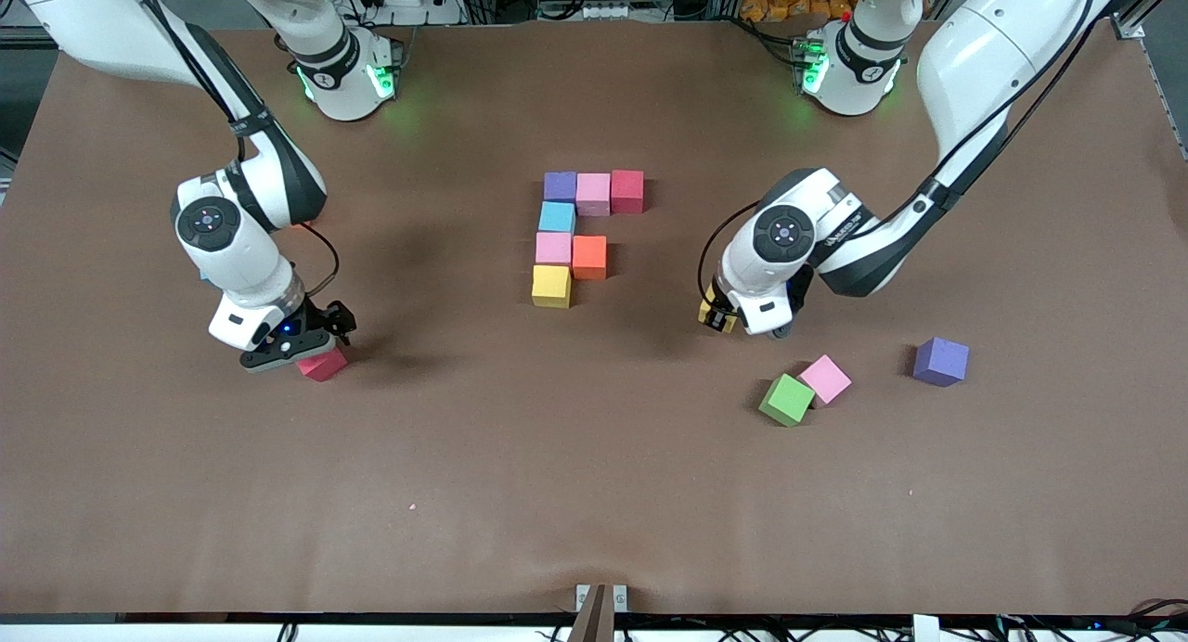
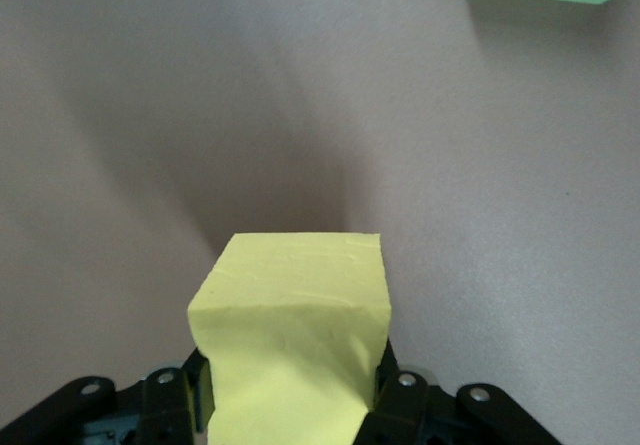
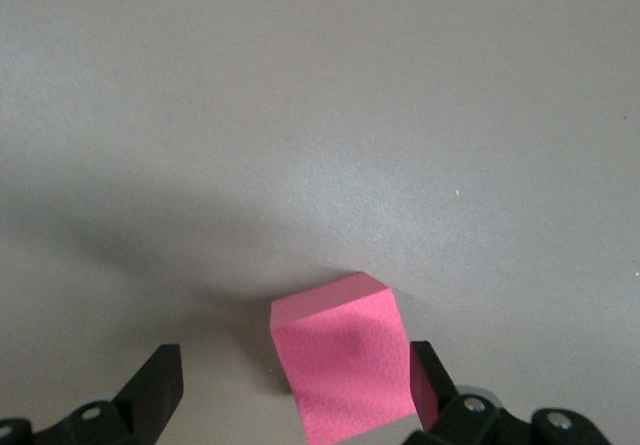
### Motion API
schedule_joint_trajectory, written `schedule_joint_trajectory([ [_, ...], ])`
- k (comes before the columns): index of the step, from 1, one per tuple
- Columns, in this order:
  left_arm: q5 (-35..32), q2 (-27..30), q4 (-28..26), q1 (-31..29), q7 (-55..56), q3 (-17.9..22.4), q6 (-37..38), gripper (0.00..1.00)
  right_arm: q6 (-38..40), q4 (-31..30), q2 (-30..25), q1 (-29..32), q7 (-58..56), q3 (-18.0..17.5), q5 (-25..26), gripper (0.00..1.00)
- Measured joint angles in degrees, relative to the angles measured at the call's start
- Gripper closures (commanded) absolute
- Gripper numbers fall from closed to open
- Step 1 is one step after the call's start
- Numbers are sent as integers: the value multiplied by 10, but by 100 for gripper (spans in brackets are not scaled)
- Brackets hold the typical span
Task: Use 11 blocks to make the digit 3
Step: 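Grasp the red cube with the right gripper while the left gripper carries yellow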
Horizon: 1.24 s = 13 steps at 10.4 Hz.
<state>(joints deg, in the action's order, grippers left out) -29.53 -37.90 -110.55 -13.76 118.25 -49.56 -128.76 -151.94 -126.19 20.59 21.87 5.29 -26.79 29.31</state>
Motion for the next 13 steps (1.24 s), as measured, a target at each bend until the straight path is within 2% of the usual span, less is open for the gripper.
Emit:
schedule_joint_trajectory([
  [5,0,1,-8,2,145,-17,0,80,-64,-12,21,0,-32,32,0,0],
  [6,0,1,-8,2,168,-22,0,81,-66,-13,28,0,-38,33,0,0],
  [7,0,1,-9,4,182,-27,-1,87,-68,-13,36,1,-46,34,0,0],
  [11,-4,1,-40,37,225,-29,-66,87,-78,-13,60,3,-102,37,0,0],
  [13,-42,-1,-49,46,264,-28,-92,87,-79,-13,64,4,-116,41,0,0],
])
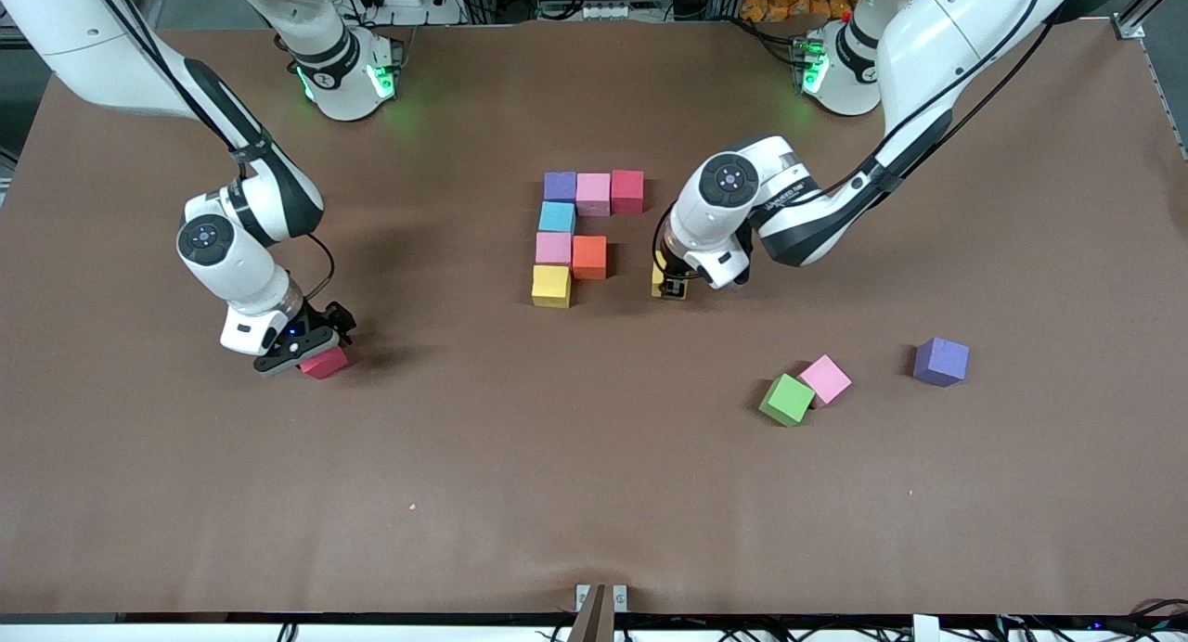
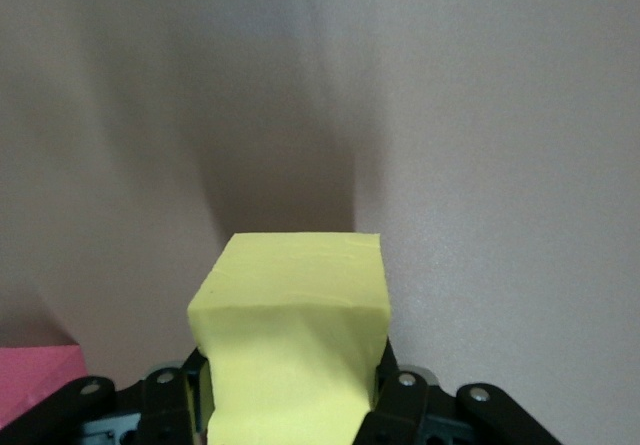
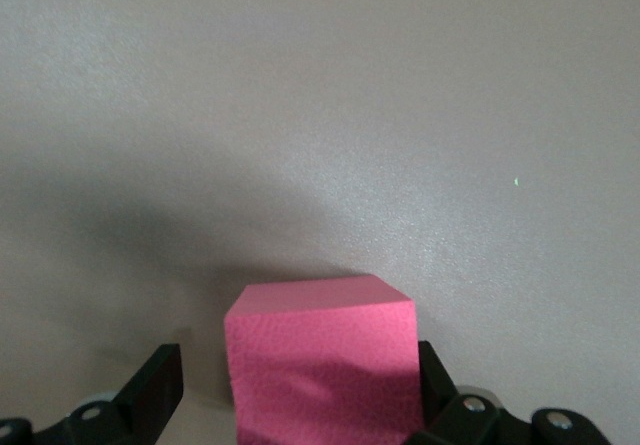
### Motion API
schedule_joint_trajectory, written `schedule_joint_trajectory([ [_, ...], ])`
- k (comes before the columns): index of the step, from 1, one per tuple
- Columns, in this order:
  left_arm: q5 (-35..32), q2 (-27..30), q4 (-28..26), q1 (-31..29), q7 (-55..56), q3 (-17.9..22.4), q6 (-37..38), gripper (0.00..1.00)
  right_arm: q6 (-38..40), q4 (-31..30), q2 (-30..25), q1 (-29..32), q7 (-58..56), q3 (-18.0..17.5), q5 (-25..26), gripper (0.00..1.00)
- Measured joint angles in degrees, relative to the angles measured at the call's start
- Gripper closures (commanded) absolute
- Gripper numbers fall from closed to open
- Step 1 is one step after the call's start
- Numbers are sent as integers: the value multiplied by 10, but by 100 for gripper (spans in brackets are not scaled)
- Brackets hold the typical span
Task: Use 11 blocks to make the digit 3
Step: 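Grasp the red cube with the right gripper while the left gripper carries yellow, then lower the red cube and yellow cube into the cluster with both grippers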
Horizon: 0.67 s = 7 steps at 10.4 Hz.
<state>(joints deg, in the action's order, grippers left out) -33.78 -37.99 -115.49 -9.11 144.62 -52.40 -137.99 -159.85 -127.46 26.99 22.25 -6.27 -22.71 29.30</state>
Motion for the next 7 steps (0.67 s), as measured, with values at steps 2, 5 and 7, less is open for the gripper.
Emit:
schedule_joint_trajectory([
  [2,-35,-9,-2,16,46,0,-17,87,-2,0,3,6,-10,3,0,36],
  [5,-45,-17,-1,62,88,22,-33,87,-5,6,2,8,-11,2,0,69],
  [7,-45,-19,0,85,108,40,-39,87,-6,15,-5,1,-8,-3,-14,69],
])
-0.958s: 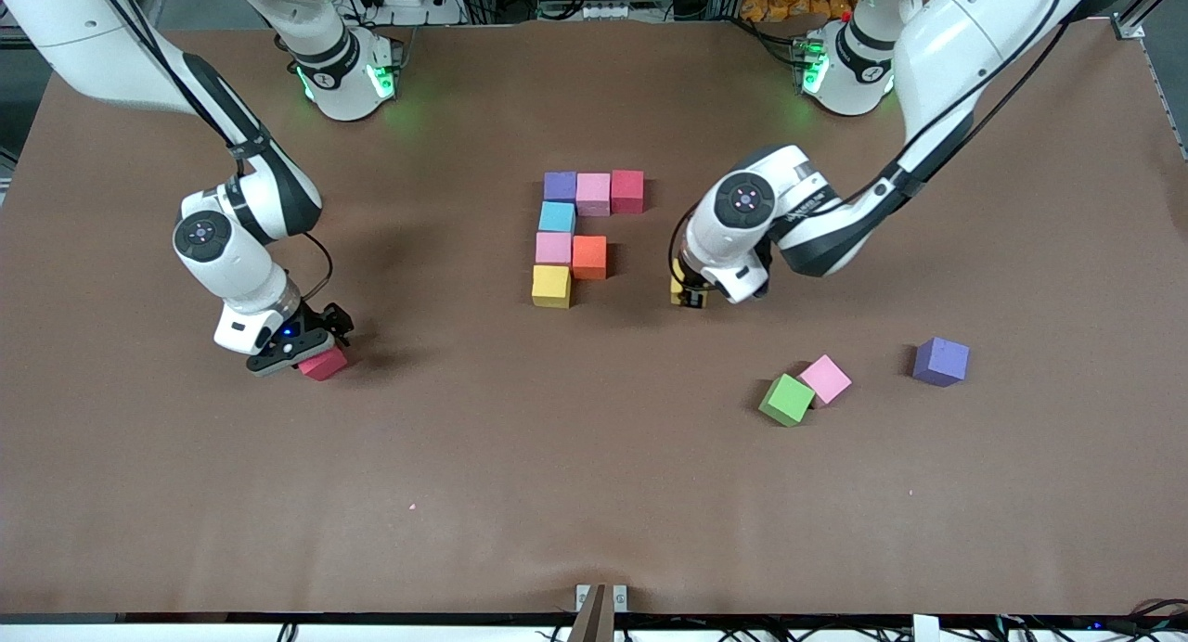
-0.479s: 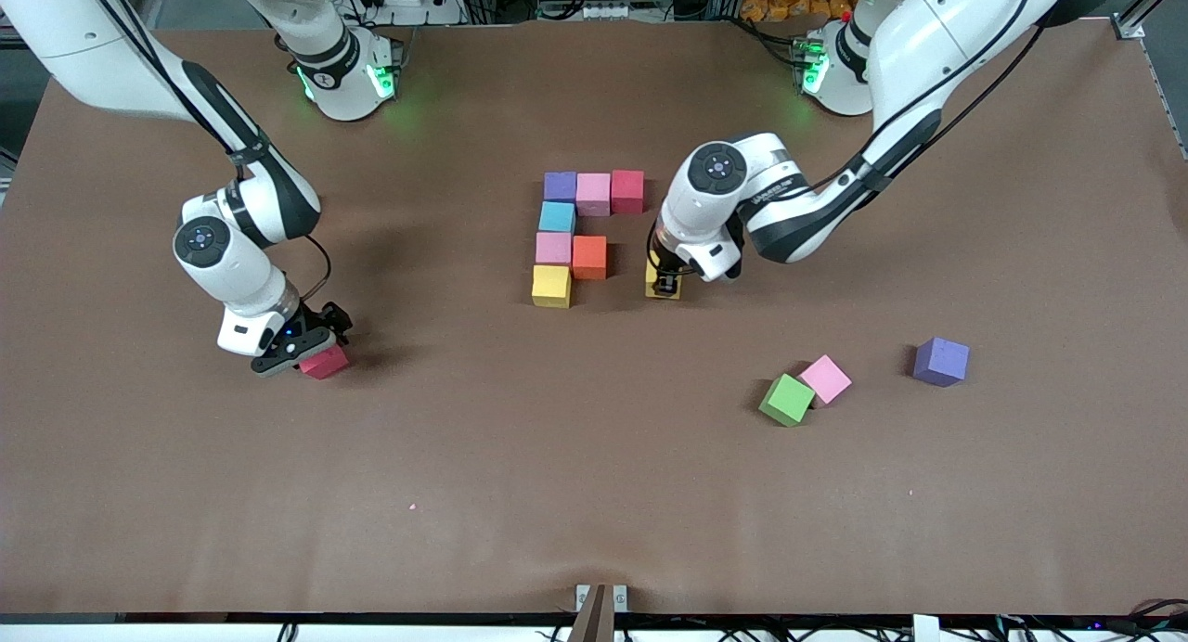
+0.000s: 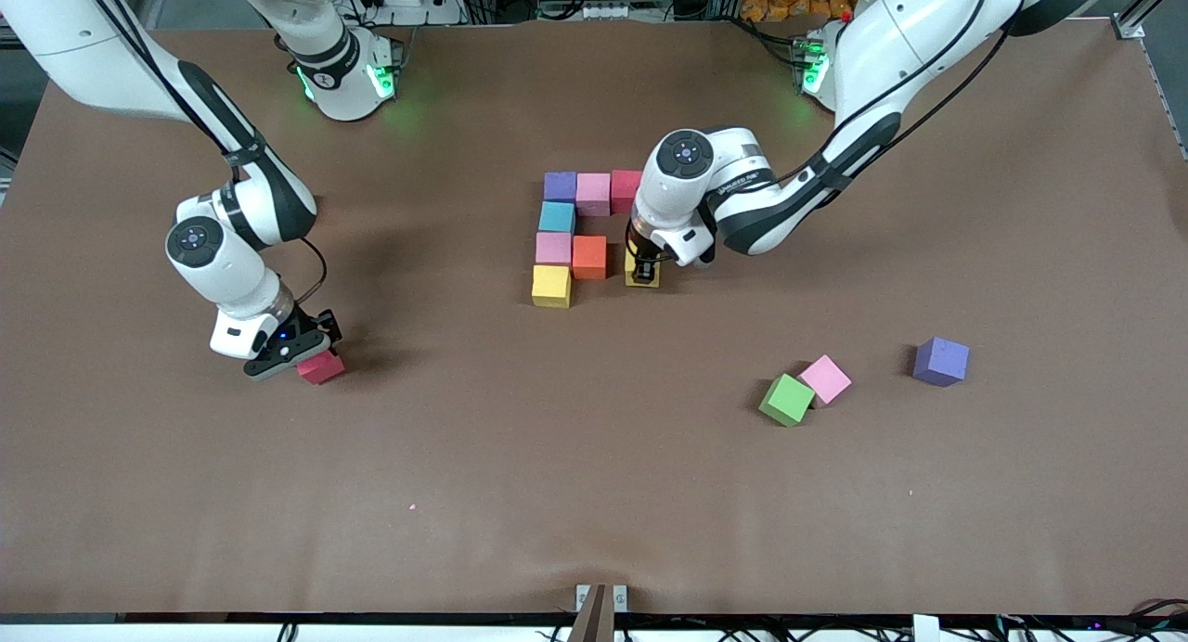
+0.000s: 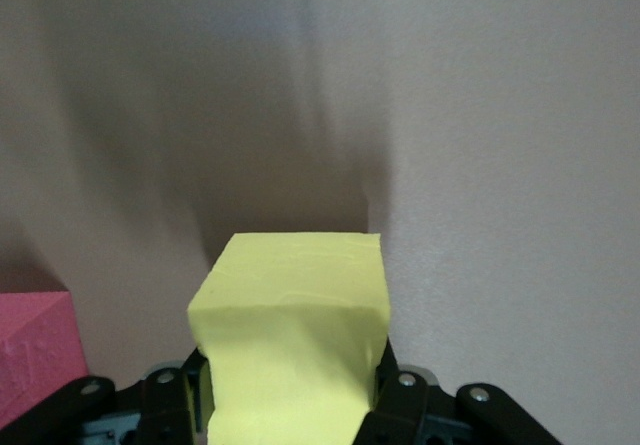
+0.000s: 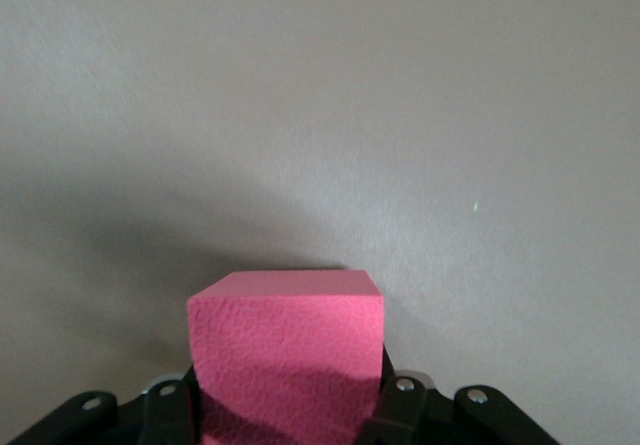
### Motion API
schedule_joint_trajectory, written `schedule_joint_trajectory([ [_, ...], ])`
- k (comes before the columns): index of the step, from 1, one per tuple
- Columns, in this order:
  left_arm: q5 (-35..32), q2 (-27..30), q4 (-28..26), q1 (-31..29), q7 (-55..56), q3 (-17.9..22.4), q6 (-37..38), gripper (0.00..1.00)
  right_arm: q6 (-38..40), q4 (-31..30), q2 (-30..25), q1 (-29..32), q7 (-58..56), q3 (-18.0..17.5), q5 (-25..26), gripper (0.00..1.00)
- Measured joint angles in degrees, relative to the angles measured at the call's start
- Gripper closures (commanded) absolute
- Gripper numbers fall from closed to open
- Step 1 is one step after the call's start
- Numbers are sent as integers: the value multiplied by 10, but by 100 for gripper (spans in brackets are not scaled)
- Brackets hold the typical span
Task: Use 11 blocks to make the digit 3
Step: 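Lower the red cube and yellow cube into the cluster with both grippers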
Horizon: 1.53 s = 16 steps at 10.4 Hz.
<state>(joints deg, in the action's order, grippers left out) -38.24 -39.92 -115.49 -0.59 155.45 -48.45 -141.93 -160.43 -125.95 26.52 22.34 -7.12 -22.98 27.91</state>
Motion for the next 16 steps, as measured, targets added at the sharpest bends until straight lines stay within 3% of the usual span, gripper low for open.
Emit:
schedule_joint_trajectory([
  [1,0,-1,1,0,1,2,0,87,9,6,-7,-13,1,-2,-34,69],
  [5,0,-6,9,0,10,6,-3,87,80,64,-23,-155,26,-3,-275,69],
  [6,0,-9,14,1,11,6,-3,87,80,71,-22,-196,71,3,-295,69],
  [11,1,-23,26,16,17,6,-3,87,82,126,16,-424,332,107,-301,69],
  [16,1,-26,27,23,18,6,-5,87,83,204,93,-531,470,166,-301,69],
])
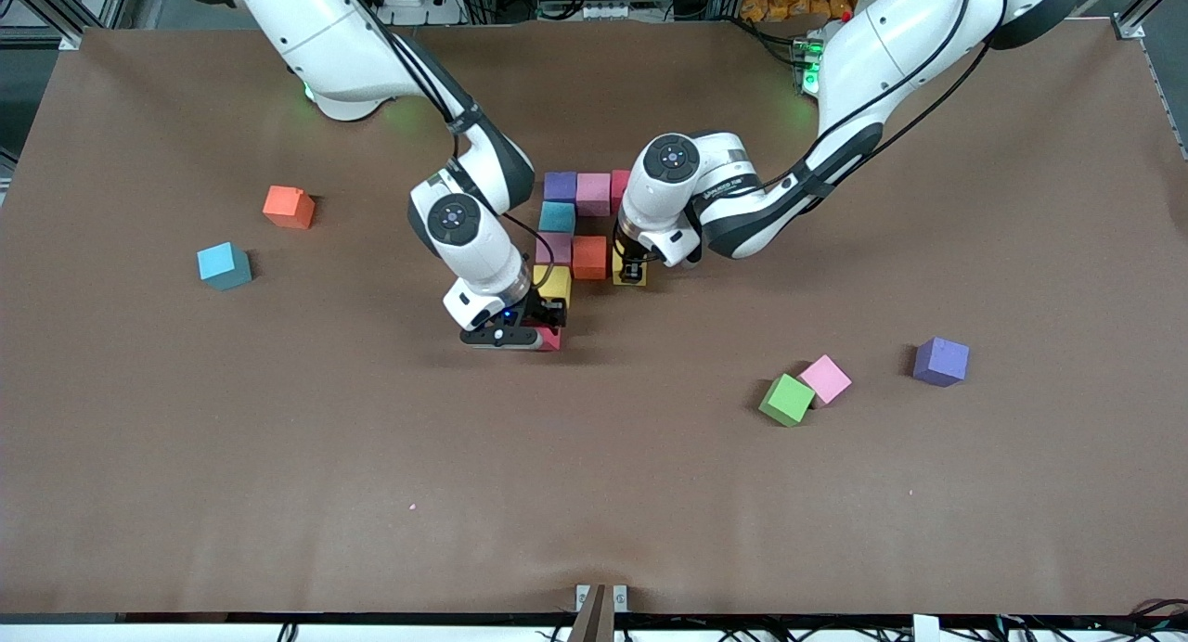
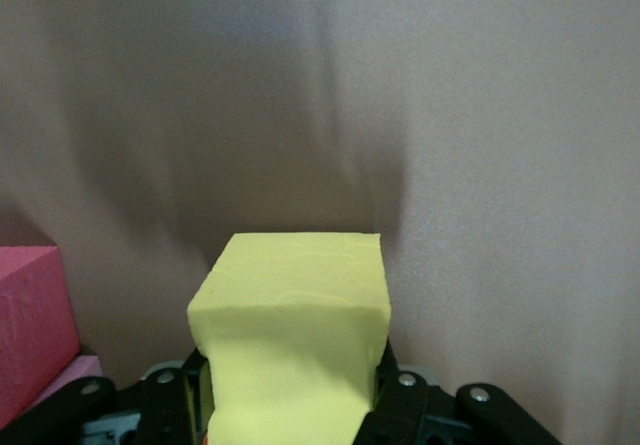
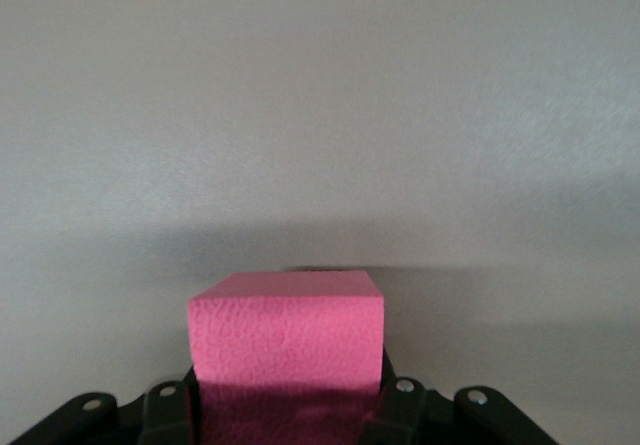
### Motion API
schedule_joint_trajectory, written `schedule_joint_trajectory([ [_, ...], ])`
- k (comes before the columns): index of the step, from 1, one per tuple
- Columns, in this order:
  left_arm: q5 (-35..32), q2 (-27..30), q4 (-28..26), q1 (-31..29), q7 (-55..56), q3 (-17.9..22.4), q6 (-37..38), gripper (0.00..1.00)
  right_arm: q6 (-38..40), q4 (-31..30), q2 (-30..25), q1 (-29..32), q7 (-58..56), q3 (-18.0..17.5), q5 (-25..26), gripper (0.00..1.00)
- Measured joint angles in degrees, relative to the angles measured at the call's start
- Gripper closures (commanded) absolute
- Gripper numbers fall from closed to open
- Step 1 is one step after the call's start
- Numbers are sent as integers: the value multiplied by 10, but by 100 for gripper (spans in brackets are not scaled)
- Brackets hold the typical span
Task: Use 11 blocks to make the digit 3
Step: 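Lower the red cube and yellow cube into the cluster with both grippers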
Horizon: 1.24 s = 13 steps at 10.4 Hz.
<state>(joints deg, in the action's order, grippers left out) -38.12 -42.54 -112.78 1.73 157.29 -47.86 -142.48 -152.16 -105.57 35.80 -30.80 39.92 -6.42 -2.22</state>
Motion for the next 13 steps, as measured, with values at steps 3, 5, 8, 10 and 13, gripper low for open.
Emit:
schedule_joint_trajectory([
  [3,1,-2,3,1,0,0,-5,87,5,9,13,-21,15,16,0,69],
  [5,5,-6,5,4,0,0,-6,87,27,15,12,-25,15,20,0,69],
  [8,8,-7,7,10,0,0,-7,86,43,20,12,-63,20,55,0,68],
  [10,9,-8,8,10,0,0,-7,7,49,22,12,-70,30,59,0,68],
  [13,9,-8,9,10,0,0,-7,0,52,22,11,-78,41,59,0,67],
])
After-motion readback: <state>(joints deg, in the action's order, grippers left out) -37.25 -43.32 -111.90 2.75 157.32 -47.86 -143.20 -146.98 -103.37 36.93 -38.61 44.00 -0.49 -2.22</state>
